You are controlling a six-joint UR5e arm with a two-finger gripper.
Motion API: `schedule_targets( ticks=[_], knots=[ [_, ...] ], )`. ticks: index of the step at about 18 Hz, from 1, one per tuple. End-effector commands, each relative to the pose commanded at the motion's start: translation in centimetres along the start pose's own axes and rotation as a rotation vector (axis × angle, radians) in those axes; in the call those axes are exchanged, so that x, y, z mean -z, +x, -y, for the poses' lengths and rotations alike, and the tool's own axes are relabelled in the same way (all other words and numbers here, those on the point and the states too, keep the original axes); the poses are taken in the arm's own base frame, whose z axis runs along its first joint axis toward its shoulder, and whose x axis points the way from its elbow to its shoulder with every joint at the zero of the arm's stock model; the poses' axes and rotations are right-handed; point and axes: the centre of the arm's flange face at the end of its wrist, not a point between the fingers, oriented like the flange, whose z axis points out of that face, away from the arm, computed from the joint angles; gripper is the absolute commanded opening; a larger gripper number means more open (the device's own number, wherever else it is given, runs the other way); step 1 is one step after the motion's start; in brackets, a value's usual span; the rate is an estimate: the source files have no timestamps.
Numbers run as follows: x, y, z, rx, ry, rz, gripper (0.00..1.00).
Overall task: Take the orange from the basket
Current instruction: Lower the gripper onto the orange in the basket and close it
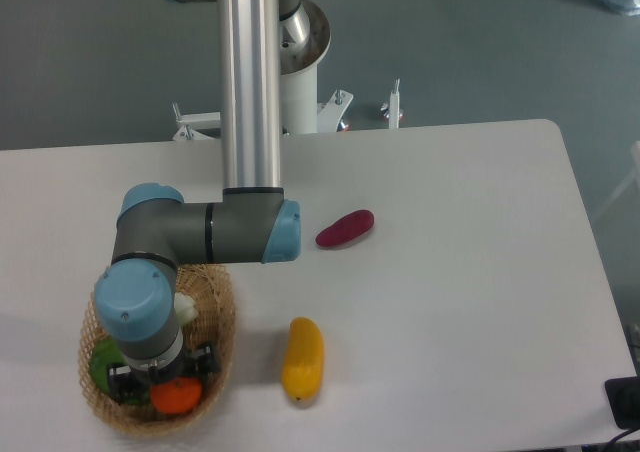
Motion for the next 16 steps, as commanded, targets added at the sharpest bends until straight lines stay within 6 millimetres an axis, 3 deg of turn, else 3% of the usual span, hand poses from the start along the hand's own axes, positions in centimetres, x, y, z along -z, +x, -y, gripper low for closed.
schedule_targets(
  ticks=[2, 6, 11, 14, 16],
  knots=[
    [0.0, 0.0, 0.0, -0.002, 0.0, 0.0, 0.77],
    [-0.1, 0.0, -0.2, -0.003, -0.003, -0.001, 0.7],
    [0.6, -0.1, -0.2, -0.008, 0.006, -0.001, 0.69],
    [3.9, 0.2, -0.1, -0.015, 0.047, -0.009, 0.69],
    [7.6, -0.1, -0.4, -0.048, 0.09, 0.01, 0.68]
  ],
)
